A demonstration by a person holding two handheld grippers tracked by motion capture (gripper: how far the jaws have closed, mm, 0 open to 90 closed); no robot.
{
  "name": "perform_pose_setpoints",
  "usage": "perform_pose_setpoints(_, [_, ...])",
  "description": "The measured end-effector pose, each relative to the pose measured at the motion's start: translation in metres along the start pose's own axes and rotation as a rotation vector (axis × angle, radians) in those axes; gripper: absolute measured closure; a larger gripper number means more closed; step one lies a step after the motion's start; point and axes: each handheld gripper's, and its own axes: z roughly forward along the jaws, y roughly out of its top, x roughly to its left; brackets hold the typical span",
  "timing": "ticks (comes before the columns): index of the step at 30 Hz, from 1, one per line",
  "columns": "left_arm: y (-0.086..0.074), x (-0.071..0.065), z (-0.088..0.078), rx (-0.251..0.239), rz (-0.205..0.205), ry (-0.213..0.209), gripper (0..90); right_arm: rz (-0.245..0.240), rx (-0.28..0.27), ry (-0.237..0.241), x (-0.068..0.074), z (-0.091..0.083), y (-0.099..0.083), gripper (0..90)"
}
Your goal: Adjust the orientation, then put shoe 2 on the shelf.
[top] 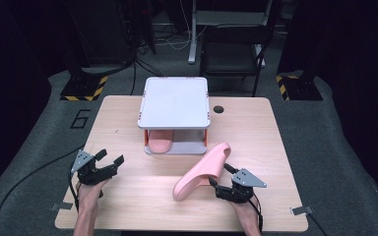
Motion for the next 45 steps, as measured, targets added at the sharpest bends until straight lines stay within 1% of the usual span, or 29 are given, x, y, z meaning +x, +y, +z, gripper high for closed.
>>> perform_pose_setpoints(3, [0.0, 0.0, 0.0, 0.007, 0.001, -0.001, 15.7, 0.0, 0.005, 0.011, 0.001, 0.003, 0.003, 23.2])
perform_pose_setpoints(4, [0.0, 0.0, 0.0, 0.007, 0.002, 0.0, 15.7, -0.01, -0.006, 0.026, 0.003, 0.008, 0.004, 23.7])
perform_pose_setpoints(5, [0.0, 0.0, 0.0, 0.007, 0.002, 0.0, 15.7, -0.003, 0.006, 0.027, 0.004, 0.009, 0.004, 23.7])
perform_pose_setpoints(6, [0.0, 0.001, 0.0, 0.009, 0.003, -0.001, 15.7, -0.018, 0.006, 0.029, 0.003, 0.013, 0.004, 23.6])
perform_pose_setpoints(12, [0.0, 0.001, -0.001, 0.008, 0.001, 0.005, 15.7, 0.006, 0.062, 0.019, -0.002, 0.029, -0.002, 23.5])
perform_pose_setpoints(13, [0.0, 0.001, -0.001, 0.008, 0.001, 0.005, 15.7, -0.007, 0.062, 0.019, -0.003, 0.031, -0.002, 23.5])
perform_pose_setpoints(14, [0.0, 0.001, -0.001, 0.007, 0.0, 0.005, 15.7, 0.007, 0.065, 0.023, -0.003, 0.032, -0.003, 23.4])
perform_pose_setpoints(17, [0.0, 0.001, -0.001, 0.012, 0.001, 0.002, 15.7, -0.002, 0.068, 0.018, -0.003, 0.032, -0.002, 23.4])
perform_pose_setpoints(18, [0.0, 0.002, -0.001, 0.012, 0.002, -0.002, 15.7, -0.017, 0.054, 0.013, -0.004, 0.032, -0.002, 23.4])
perform_pose_setpoints(19, [0.0, 0.002, -0.001, 0.014, 0.002, 0.0, 15.7, -0.004, 0.064, 0.012, -0.004, 0.029, -0.001, 23.2])
perform_pose_setpoints(20, [0.0, 0.001, -0.001, 0.004, 0.001, 0.005, 15.7, -0.004, 0.033, 0.003, -0.007, 0.025, 0.001, 23.4])
perform_pose_setpoints(22, [0.0, 0.001, -0.001, 0.009, 0.005, 0.002, 15.7, 0.016, 0.002, -0.004, -0.011, 0.017, 0.004, 23.2])
perform_pose_setpoints(24, [0.0, 0.0, -0.001, 0.014, 0.008, -0.003, 15.7, 0.038, -0.014, -0.023, -0.016, 0.008, 0.008, 21.9])
perform_pose_setpoints(25, [0.0, 0.0, -0.001, 0.014, 0.008, -0.003, 15.7, 0.038, -0.014, -0.023, -0.016, 0.008, 0.008, 21.9])
perform_pose_setpoints(28, [-0.001, -0.002, 0.0, 0.011, 0.016, -0.007, 15.7, 0.065, -0.042, -0.051, -0.031, -0.011, 0.014, 20.6])
perform_pose_setpoints(30, [-0.001, -0.001, 0.0, 0.018, 0.018, -0.015, 15.7, 0.069, -0.056, -0.09, -0.04, -0.02, 0.015, 18.6])
perform_pose_setpoints(31, [-0.001, -0.001, 0.0, 0.018, 0.018, -0.015, 15.7, 0.069, -0.056, -0.09, -0.04, -0.02, 0.015, 18.6])
perform_pose_setpoints(32, [-0.001, -0.002, 0.0, 0.008, 0.016, -0.008, 15.7, 0.063, -0.069, -0.131, -0.048, -0.028, 0.016, 17.0])
perform_pose_setpoints(33, [-0.001, -0.002, -0.001, 0.008, 0.016, -0.01, 15.7, 0.057, -0.077, -0.148, -0.052, -0.032, 0.017, 16.1])
perform_pose_setpoints(34, [0.0, -0.001, -0.001, 0.01, 0.017, -0.012, 15.7, 0.048, -0.082, -0.162, -0.056, -0.036, 0.017, 15.6])
perform_pose_setpoints(35, [0.0, -0.001, -0.001, 0.01, 0.017, -0.012, 15.7, 0.048, -0.082, -0.162, -0.056, -0.036, 0.017, 15.6])
perform_pose_setpoints(36, [0.0, -0.001, -0.001, 0.007, 0.017, -0.015, 15.7, 0.04, -0.102, -0.197, -0.065, -0.045, 0.017, 15.3])
perform_pose_setpoints(37, [0.0, -0.001, -0.001, 0.007, 0.017, -0.015, 15.7, 0.04, -0.102, -0.197, -0.065, -0.045, 0.017, 15.3])
perform_pose_setpoints(38, [-0.001, -0.002, 0.001, 0.008, 0.02, -0.014, 15.7, 0.046, -0.12, -0.232, -0.074, -0.054, 0.017, 15.2])
perform_pose_setpoints(39, [-0.001, -0.002, 0.001, 0.008, 0.02, -0.014, 15.7, 0.046, -0.12, -0.232, -0.074, -0.054, 0.017, 15.2])
perform_pose_setpoints(40, [-0.001, -0.003, 0.002, 0.022, 0.032, -0.024, 15.7, 0.045, -0.135, -0.265, -0.081, -0.062, 0.016, 15.2])
perform_pose_setpoints(43, [-0.002, -0.007, 0.003, 0.032, 0.047, -0.031, 16.4, 0.06, -0.134, -0.282, -0.089, -0.069, 0.012, 15.2])
perform_pose_setpoints(44, [-0.002, -0.012, 0.006, 0.037, 0.059, -0.067, 16.4, 0.06, -0.134, -0.282, -0.089, -0.069, 0.012, 15.2])
perform_pose_setpoints(45, [-0.002, -0.012, 0.006, 0.037, 0.059, -0.067, 20.0, 0.06, -0.134, -0.282, -0.089, -0.069, 0.012, 15.2])
